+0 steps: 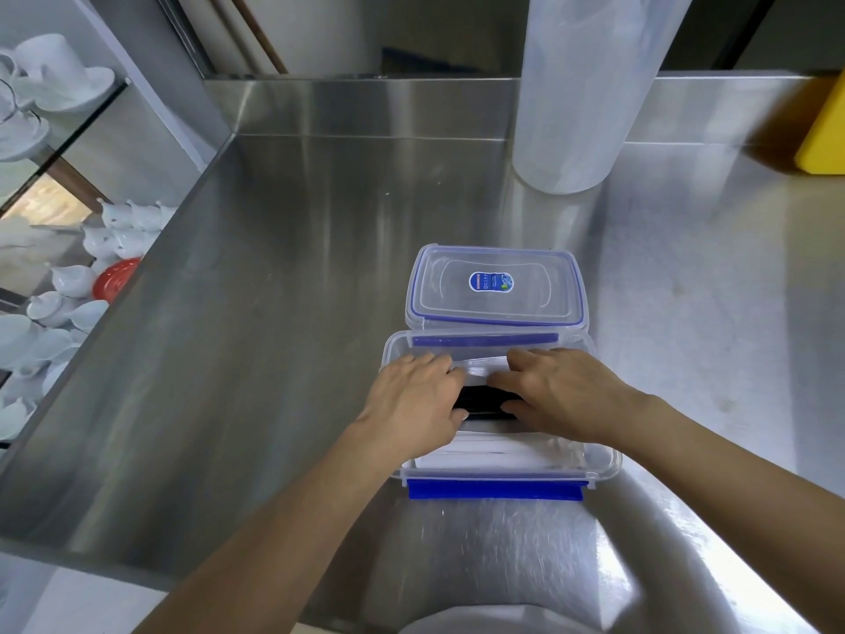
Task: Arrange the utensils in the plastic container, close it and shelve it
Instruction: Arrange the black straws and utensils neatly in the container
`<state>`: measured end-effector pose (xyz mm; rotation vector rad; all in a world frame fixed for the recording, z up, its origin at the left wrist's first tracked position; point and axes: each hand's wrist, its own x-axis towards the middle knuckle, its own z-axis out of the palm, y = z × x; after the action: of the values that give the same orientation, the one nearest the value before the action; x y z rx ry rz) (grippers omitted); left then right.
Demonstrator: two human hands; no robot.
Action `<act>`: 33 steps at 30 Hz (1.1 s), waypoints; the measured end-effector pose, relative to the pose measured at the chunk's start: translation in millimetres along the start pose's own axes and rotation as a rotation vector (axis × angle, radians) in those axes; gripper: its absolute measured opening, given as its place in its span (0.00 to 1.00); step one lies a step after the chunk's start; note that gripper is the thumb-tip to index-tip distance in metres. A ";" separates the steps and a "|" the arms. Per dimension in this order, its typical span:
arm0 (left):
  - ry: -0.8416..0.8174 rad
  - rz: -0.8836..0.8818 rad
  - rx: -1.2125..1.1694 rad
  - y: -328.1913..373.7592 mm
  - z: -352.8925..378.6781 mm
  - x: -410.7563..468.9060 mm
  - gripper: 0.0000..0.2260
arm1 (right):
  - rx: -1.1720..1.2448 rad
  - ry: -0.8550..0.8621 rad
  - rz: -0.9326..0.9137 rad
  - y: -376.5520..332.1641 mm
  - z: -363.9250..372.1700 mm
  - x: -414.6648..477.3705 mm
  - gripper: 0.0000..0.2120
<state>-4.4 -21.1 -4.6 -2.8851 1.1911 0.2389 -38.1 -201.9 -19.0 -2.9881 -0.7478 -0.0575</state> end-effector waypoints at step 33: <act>0.043 0.038 -0.052 -5.5 2.0 -1.0 0.12 | -0.001 -0.174 0.039 1.5 -18.9 -4.9 0.03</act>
<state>-1.5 -16.3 -6.7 -2.9285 1.2658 0.2115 -42.1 -206.8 -0.5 -3.0358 -0.7046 0.2058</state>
